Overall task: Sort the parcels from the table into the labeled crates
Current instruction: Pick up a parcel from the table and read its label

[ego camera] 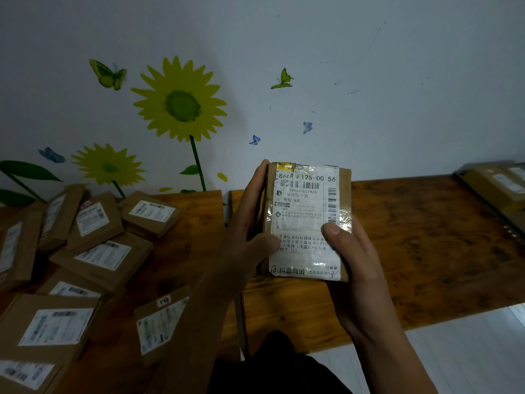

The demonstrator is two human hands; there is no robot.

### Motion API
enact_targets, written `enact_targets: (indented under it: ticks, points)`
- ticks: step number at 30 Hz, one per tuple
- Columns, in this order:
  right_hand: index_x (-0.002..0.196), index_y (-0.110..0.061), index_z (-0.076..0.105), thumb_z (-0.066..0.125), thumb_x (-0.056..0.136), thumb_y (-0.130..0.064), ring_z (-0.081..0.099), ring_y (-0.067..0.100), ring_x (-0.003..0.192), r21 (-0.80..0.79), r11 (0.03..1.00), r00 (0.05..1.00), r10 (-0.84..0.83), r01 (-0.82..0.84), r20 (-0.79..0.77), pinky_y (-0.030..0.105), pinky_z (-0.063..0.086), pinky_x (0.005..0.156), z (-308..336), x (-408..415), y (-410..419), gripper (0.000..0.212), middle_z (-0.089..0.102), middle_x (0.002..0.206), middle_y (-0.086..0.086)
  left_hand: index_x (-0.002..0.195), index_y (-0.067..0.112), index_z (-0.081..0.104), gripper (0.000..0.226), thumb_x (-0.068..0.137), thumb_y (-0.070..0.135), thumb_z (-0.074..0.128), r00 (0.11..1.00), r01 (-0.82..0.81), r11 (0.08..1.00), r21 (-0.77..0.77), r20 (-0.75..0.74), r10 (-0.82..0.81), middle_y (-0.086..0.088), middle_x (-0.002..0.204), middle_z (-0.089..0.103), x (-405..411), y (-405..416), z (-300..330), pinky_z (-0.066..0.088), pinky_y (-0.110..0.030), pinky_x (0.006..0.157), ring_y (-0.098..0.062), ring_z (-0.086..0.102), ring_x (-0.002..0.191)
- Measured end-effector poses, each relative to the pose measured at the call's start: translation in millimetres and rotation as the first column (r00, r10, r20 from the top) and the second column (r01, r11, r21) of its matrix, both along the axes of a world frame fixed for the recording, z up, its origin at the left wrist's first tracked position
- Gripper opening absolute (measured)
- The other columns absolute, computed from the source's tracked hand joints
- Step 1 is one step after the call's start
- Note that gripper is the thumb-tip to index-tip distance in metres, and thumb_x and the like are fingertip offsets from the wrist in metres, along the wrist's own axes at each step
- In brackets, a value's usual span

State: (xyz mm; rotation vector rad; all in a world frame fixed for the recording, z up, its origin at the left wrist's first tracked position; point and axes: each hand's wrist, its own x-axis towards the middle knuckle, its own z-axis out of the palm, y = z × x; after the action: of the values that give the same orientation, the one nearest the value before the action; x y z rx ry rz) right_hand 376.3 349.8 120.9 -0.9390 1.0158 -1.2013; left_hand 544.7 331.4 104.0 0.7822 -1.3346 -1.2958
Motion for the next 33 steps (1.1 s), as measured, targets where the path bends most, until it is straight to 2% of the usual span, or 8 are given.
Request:
enact_targets:
  ticks: [4,10,13,16,18,20,25,33]
  points:
    - [0.144,-0.023,0.051,0.064,0.083,-0.032,0.069,0.031,0.115,0.003,1.000,1.000,-0.021,0.021,-0.010,0.059,0.052,0.099,-2,-2,0,0.063,0.070,0.126,0.008,0.157,0.031,0.009,0.092,0.078,0.021,0.055,1.000,0.027,0.999,-0.019,0.006,-0.027,0.018,0.156,0.039,-2,2,-1,0.051,-0.033,0.100,-0.013,0.042,0.142]
    - [0.145,-0.022,0.049,0.065,0.083,-0.032,0.068,0.032,0.115,0.017,1.000,1.000,-0.026,0.026,-0.007,0.061,0.051,0.100,-4,-2,0,0.065,0.070,0.128,0.009,0.155,0.036,0.011,0.092,0.075,0.021,0.056,0.999,0.040,0.999,0.005,-0.026,-0.040,0.024,0.155,0.038,-2,3,-3,0.051,-0.032,0.100,-0.010,0.041,0.142]
    - [0.145,-0.022,0.050,0.065,0.084,-0.032,0.068,0.032,0.116,0.012,1.000,1.000,-0.024,0.024,-0.008,0.062,0.050,0.101,-6,-1,1,0.064,0.069,0.128,0.009,0.155,0.031,0.013,0.093,0.072,0.022,0.056,0.999,0.053,0.999,0.007,0.001,-0.053,0.014,0.158,0.035,-2,7,-5,0.051,-0.027,0.098,-0.007,0.044,0.140]
    - [0.144,-0.023,0.051,0.064,0.084,-0.033,0.067,0.032,0.117,0.009,1.000,1.000,-0.028,0.028,-0.013,0.063,0.049,0.102,-7,-1,1,0.062,0.069,0.129,0.008,0.150,0.018,0.027,0.093,0.063,0.029,0.060,1.000,0.015,0.998,0.060,0.010,-0.016,-0.001,0.152,0.040,0,11,-8,0.054,-0.018,0.085,0.003,0.059,0.121]
    - [0.144,-0.024,0.052,0.064,0.084,-0.033,0.066,0.032,0.118,0.009,1.000,0.999,-0.030,0.030,-0.011,0.063,0.048,0.102,-7,0,0,0.062,0.069,0.129,0.007,0.155,0.024,0.016,0.096,0.069,0.022,0.057,0.999,0.044,0.999,0.021,0.027,-0.044,0.001,0.160,0.033,1,11,-7,0.051,-0.025,0.098,-0.004,0.046,0.137]
    - [0.144,-0.024,0.051,0.064,0.084,-0.033,0.066,0.032,0.118,0.009,0.999,0.999,-0.035,0.035,-0.006,0.063,0.048,0.103,-8,0,0,0.062,0.069,0.129,0.008,0.159,0.029,0.004,0.100,0.073,0.015,0.053,0.996,0.079,0.997,0.013,0.042,-0.080,0.015,0.164,0.025,2,10,-6,0.045,-0.032,0.108,-0.008,0.031,0.148]
    - [0.143,-0.022,0.052,0.064,0.084,-0.033,0.067,0.032,0.117,0.004,0.999,0.999,-0.041,0.041,0.002,0.062,0.048,0.103,-8,1,1,0.061,0.070,0.128,0.008,0.159,0.034,0.004,0.101,0.073,0.017,0.055,0.995,0.084,0.997,0.003,0.060,-0.084,0.019,0.163,0.024,4,10,-10,0.041,-0.044,0.113,-0.009,0.028,0.149]
    - [0.143,-0.023,0.052,0.064,0.084,-0.033,0.068,0.031,0.116,0.011,0.999,0.999,-0.035,0.035,-0.013,0.061,0.050,0.101,-10,4,1,0.061,0.070,0.128,0.008,0.159,0.028,0.004,0.099,0.075,0.018,0.056,0.993,0.113,0.994,0.005,0.018,-0.113,0.017,0.163,0.025,8,11,-14,0.043,-0.028,0.107,-0.009,0.029,0.149]
